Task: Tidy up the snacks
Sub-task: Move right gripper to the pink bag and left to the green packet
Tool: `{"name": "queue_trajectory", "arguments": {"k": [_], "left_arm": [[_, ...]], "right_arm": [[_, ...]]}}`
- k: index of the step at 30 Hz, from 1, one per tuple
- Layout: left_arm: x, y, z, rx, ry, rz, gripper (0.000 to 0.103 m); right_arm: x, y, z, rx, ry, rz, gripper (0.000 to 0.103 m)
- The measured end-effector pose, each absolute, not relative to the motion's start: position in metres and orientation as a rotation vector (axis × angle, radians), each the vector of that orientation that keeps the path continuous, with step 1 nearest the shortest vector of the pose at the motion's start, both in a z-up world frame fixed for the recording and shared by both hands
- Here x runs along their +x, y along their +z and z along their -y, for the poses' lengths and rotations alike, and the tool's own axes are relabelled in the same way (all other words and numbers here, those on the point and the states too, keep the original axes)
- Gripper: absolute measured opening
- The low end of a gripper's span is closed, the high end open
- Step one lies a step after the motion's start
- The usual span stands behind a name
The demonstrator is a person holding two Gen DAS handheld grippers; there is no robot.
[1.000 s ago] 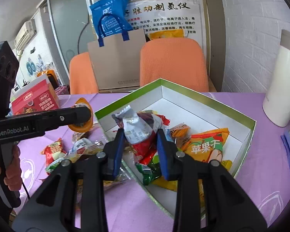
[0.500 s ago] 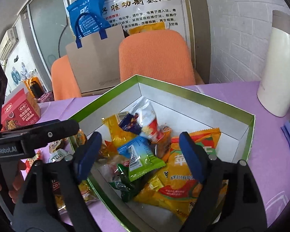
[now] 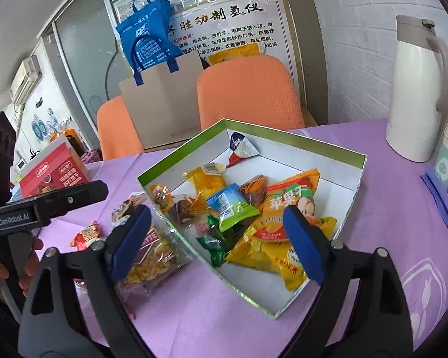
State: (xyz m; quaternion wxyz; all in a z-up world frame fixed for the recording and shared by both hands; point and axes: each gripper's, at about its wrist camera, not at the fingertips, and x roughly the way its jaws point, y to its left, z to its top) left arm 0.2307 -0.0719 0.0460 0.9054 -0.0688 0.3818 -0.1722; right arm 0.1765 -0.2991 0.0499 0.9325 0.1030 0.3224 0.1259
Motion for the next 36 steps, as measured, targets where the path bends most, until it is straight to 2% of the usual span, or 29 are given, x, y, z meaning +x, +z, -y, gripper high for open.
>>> {"name": "queue_trajectory", "arguments": {"k": [8, 17, 27, 30, 35, 36], "left_arm": [[0.152, 0.031, 0.036, -0.162, -0.383, -0.783, 0.086], [0.104, -0.015, -0.007, -0.243, -0.292, -0.843, 0.086], [0.089, -0.033, -0.034, -0.258, -0.243, -0.852, 0.086], [0.089, -0.034, -0.037, -0.270, -0.250, -0.849, 0.086], [0.092, -0.030, -0.034, -0.260, -0.286, -0.835, 0.086], [0.094, -0.030, -0.032, -0.254, -0.296, -0.834, 0.086]], "right_arm": [[0.119, 0.045, 0.282, 0.199, 0.344, -0.639, 0.091], [0.098, 0.012, 0.220, 0.114, 0.507, -0.748, 0.090], [0.104, -0.016, 0.162, 0.013, 0.592, -0.849, 0.079], [0.111, -0.024, 0.155, 0.000, 0.587, -0.882, 0.073], [0.121, -0.032, 0.151, 0.004, 0.578, -0.914, 0.070], [0.122, -0.033, 0.150, 0.004, 0.578, -0.917, 0.063]]}}
